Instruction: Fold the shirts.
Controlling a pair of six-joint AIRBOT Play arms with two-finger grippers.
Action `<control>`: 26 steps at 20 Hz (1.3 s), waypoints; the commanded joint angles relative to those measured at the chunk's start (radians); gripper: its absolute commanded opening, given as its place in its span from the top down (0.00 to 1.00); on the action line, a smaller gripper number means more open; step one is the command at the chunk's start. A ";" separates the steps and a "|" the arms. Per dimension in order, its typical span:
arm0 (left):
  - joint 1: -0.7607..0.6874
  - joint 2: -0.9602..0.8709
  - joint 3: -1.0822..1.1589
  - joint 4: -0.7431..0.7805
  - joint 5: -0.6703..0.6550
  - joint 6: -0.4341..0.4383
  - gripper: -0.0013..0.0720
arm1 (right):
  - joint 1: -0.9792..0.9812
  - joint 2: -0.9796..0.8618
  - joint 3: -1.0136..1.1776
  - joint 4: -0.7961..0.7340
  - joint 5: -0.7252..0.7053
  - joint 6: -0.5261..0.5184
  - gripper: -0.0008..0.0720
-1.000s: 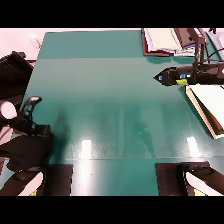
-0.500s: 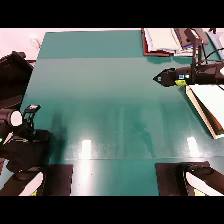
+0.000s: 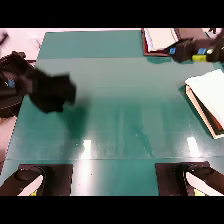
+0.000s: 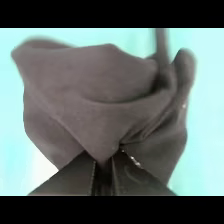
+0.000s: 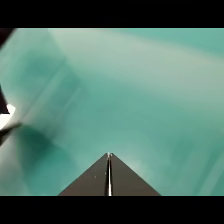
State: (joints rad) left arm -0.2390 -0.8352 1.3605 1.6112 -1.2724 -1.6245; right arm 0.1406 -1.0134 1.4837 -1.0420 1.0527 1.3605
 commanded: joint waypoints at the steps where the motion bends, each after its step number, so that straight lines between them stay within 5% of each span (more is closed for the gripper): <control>1: -0.164 -0.072 0.263 -0.016 0.078 0.049 0.95 | -0.003 -0.001 0.108 -0.035 -0.017 0.001 0.96; 9: -0.522 -0.537 0.422 -0.092 0.084 0.169 0.94 | -0.005 0.000 0.169 -0.061 -0.008 0.001 0.96; 10: -0.546 -0.593 0.422 -0.151 0.086 0.217 0.82 | -0.005 0.000 0.169 -0.060 -0.003 0.001 0.96; 11: -0.556 -0.634 0.422 -0.196 0.088 0.237 0.38 | -0.005 0.000 0.169 -0.059 -0.002 0.001 0.96; 12: -0.557 -0.666 0.422 -0.221 0.091 0.237 0.15 | -0.005 0.000 0.169 -0.059 -0.002 0.002 0.96; 19: -0.275 -0.684 0.348 -0.293 0.134 0.097 0.15 | -0.005 -0.001 0.169 -0.058 -0.001 0.002 0.96; 26: -0.168 -0.811 0.104 -0.542 0.400 0.095 0.15 | -0.005 -0.001 0.168 -0.058 0.016 0.014 0.96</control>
State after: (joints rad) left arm -0.4370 -1.5822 1.5208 1.1675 -0.9840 -1.5208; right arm 0.1364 -1.0134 1.6516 -1.1004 1.0584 1.3655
